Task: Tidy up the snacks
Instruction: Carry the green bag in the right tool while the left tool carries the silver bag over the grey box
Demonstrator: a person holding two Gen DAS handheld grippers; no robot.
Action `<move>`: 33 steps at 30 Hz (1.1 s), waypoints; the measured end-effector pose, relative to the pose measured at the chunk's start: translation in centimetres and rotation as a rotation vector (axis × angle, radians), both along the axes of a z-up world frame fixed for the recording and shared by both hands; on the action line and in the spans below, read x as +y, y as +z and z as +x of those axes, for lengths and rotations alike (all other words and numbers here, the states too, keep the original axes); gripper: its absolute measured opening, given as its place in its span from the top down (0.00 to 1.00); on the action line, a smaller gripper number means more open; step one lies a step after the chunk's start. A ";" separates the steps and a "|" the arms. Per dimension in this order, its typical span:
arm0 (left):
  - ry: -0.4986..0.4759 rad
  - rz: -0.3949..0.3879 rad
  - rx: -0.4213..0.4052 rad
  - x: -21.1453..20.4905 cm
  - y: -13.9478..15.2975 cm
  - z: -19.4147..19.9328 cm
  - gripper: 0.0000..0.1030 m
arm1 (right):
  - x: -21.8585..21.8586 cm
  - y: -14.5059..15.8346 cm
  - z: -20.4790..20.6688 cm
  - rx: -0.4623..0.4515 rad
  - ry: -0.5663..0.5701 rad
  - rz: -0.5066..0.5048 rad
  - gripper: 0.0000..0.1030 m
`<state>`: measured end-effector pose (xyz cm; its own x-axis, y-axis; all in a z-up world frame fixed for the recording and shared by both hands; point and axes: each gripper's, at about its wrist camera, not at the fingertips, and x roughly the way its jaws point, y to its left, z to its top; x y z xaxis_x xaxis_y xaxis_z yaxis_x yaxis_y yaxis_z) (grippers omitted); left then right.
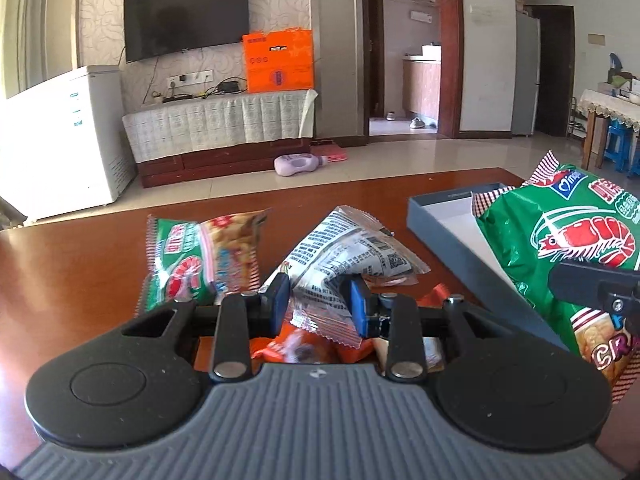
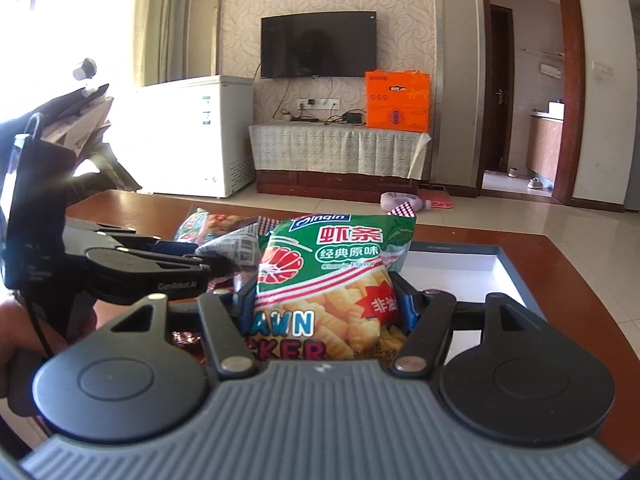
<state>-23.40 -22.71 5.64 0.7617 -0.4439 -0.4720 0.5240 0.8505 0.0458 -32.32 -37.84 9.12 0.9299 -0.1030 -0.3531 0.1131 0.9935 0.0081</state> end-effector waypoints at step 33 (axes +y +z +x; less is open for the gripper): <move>-0.145 -0.066 -0.012 -11.3 0.7 -0.2 0.64 | -7.2 -2.3 -0.1 0.074 -0.173 0.045 0.36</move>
